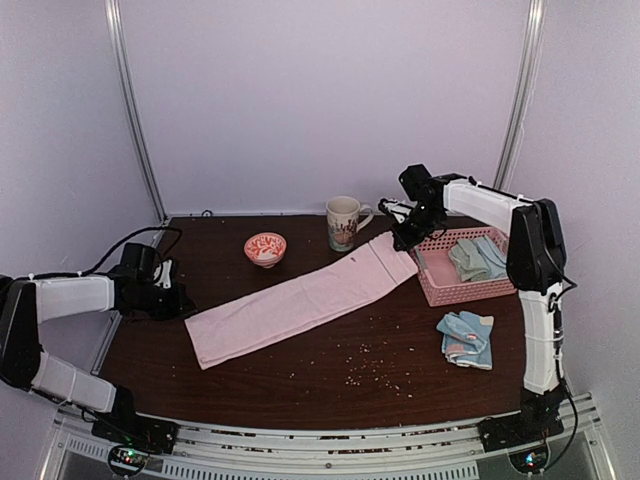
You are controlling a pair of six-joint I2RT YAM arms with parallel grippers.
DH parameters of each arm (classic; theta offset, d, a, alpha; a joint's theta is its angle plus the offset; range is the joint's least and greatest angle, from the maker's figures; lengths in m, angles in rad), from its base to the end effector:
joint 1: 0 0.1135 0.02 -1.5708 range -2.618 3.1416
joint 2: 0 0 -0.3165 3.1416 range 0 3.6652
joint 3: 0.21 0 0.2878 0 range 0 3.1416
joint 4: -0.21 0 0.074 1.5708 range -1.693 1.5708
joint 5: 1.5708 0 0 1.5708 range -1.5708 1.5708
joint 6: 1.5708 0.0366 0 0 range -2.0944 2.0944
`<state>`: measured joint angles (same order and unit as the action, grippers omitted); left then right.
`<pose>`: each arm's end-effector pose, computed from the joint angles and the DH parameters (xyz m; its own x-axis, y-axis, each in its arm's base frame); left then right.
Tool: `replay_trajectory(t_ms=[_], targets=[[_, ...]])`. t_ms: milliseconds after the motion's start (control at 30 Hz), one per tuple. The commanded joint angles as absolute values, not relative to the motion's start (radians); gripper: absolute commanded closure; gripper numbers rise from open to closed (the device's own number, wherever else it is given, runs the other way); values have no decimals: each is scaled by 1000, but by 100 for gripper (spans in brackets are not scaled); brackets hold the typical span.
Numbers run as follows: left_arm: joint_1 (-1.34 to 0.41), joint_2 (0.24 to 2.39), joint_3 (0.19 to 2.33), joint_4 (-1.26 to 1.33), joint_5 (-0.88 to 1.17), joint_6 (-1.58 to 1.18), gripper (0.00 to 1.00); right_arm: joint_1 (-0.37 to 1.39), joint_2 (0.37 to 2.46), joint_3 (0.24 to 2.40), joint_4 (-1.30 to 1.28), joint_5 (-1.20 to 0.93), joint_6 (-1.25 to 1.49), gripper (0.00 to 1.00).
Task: Roll the towels
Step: Pick up the towel from the center of the board.
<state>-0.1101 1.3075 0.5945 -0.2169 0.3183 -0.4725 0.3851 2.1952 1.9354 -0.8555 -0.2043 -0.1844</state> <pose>0.2520 -0.0394 0.1932 -0.8416 -0.3418 -0.4182 -0.1040 0.8624 -0.4955 0.4984 0.2100 0.2573 -0.7356 -0.4919 -0.4659 -0.5955 0.7973 0.0984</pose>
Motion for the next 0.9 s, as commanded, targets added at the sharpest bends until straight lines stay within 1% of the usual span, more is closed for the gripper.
replay_trajectory(t_ms=[0, 167, 367, 567, 633, 867], targets=[[-104, 1314, 611, -254, 416, -432, 100, 382, 2154, 1977, -919, -352, -177, 100], [-111, 1306, 608, -303, 424, -465, 100, 391, 2152, 1983, -939, -545, -129, 100], [-115, 1339, 661, -462, 386, -471, 100, 441, 2133, 1946, -893, -753, -58, 100], [-118, 1349, 692, -564, 319, -488, 99, 520, 2149, 1933, -847, -874, 9, 100], [-117, 1346, 684, -564, 306, -497, 97, 544, 2165, 1939, -842, -892, 20, 100], [-134, 1384, 650, -519, 300, -511, 96, 605, 2200, 1988, -799, -909, 79, 100]])
